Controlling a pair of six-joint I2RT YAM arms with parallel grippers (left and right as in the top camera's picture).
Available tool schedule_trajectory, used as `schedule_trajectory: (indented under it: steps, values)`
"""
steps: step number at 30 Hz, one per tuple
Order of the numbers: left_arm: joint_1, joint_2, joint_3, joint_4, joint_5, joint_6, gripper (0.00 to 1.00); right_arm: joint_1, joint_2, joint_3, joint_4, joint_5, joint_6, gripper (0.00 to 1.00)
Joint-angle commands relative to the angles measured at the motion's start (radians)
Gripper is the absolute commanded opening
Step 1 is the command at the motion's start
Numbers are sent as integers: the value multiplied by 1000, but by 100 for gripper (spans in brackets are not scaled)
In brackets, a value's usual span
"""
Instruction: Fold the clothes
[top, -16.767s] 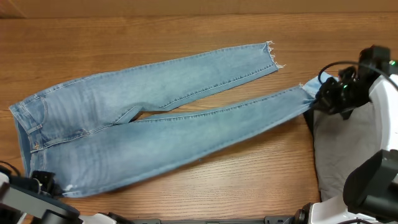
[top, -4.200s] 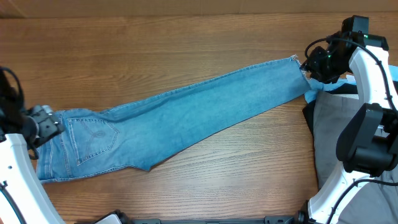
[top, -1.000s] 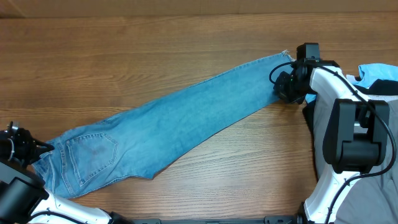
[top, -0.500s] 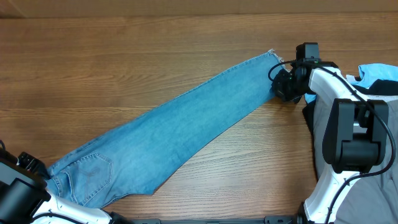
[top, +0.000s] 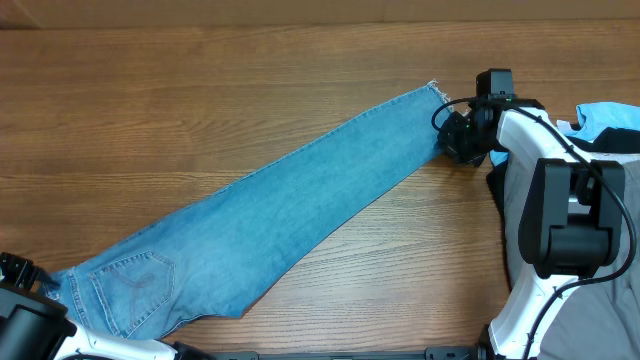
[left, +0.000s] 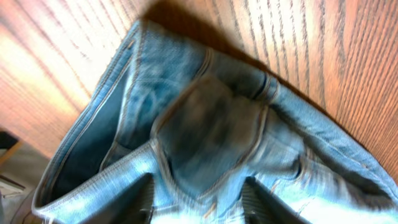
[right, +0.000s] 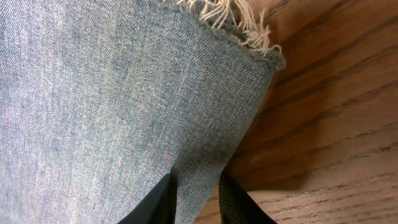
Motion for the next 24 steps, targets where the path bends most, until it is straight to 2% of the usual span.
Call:
schedule_trajectory:
  steps: [1,3,4,5,6,7,8,9,11,12,13,14,15,16,17,18,19,20,21,24]
  values:
    - [18,-77,47,-55,-40,-34,100,-1,11,-12,-3,19,3,33]
    - [19,-93,119,-119,-1,-27,100,-1,11,-12,-14,19,0,31]
    - [13,-131,163,-141,97,26,100,-1,11,-12,-26,18,-1,26]
    - [-3,-167,164,-133,210,101,100,0,11,-12,-37,18,-16,25]
    - [-57,-216,164,-135,312,186,100,0,11,-12,-57,-16,-54,20]
    - [-104,-248,164,-128,341,211,100,0,11,-13,-63,-48,-93,16]
    - [-181,-295,164,-114,342,224,100,0,11,-13,-60,-41,-112,16]
    - [-260,-337,164,-101,338,238,100,0,11,-13,-39,-45,-113,11]
    - [-423,-418,164,-65,263,245,100,-7,10,-5,6,-248,-236,5]
    - [-491,-459,164,-48,223,245,100,-17,8,8,-13,-298,-237,4]
    - [-528,-486,165,-37,219,245,100,-23,0,23,-37,-301,-246,4]
    - [-596,-547,169,-4,253,239,100,-24,-24,56,-79,-301,-334,4]
    - [-643,-600,172,0,349,226,100,-22,-56,83,-111,-296,-396,5]
    - [-657,-627,172,-13,359,226,100,-19,-94,95,-116,-274,-372,9]
    - [-657,-647,171,-55,308,216,100,-19,-102,94,-122,-274,-306,15]
    - [-657,-654,171,-95,196,156,100,-18,-94,92,-128,-250,-303,29]
    - [-657,-657,171,-109,165,134,100,-18,-90,92,-131,-207,-294,31]
    - [-657,-667,171,-166,95,63,100,-18,-87,92,-102,-114,-263,32]
    - [-657,-667,170,-193,60,42,100,-18,-87,92,-58,-116,-281,27]
    - [-656,-667,153,-266,-29,-48,100,-10,-58,92,-29,-164,-281,29]
